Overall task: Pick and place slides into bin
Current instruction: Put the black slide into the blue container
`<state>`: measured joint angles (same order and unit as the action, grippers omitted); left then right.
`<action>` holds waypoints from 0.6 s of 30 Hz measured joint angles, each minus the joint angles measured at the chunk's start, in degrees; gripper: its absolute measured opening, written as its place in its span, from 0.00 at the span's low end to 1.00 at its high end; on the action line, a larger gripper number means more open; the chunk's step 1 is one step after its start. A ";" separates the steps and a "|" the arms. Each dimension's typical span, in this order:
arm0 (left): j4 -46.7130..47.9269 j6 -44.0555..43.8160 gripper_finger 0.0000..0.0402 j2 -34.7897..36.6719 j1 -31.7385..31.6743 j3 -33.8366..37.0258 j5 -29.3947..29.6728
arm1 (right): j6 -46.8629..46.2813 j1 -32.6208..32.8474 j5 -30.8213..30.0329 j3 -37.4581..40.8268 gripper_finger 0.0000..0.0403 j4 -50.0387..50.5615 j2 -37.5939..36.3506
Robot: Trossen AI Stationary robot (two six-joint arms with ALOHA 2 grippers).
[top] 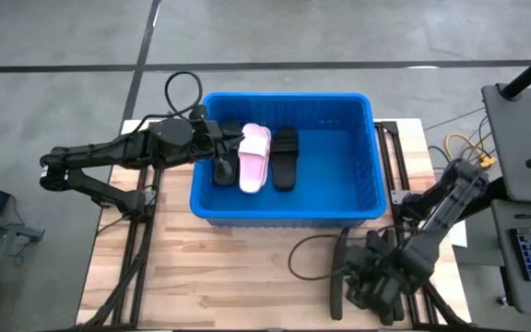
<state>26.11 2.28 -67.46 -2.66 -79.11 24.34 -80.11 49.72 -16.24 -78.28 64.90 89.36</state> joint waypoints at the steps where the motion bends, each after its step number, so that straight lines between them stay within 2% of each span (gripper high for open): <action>1: 0.02 -0.02 0.04 0.04 0.00 0.00 0.00 | 0.02 0.02 0.53 0.00 0.54 0.19 0.90; 7: 0.17 -0.02 0.04 0.41 0.00 0.00 -0.02 | 0.82 0.35 5.13 0.00 0.54 2.61 6.01; 18: 0.22 0.07 0.04 0.51 0.00 0.02 -0.02 | 0.55 0.52 4.16 0.09 0.54 8.15 11.70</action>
<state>26.33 2.35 -66.96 -2.66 -79.09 24.32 -79.56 50.24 -12.08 -78.19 73.04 101.06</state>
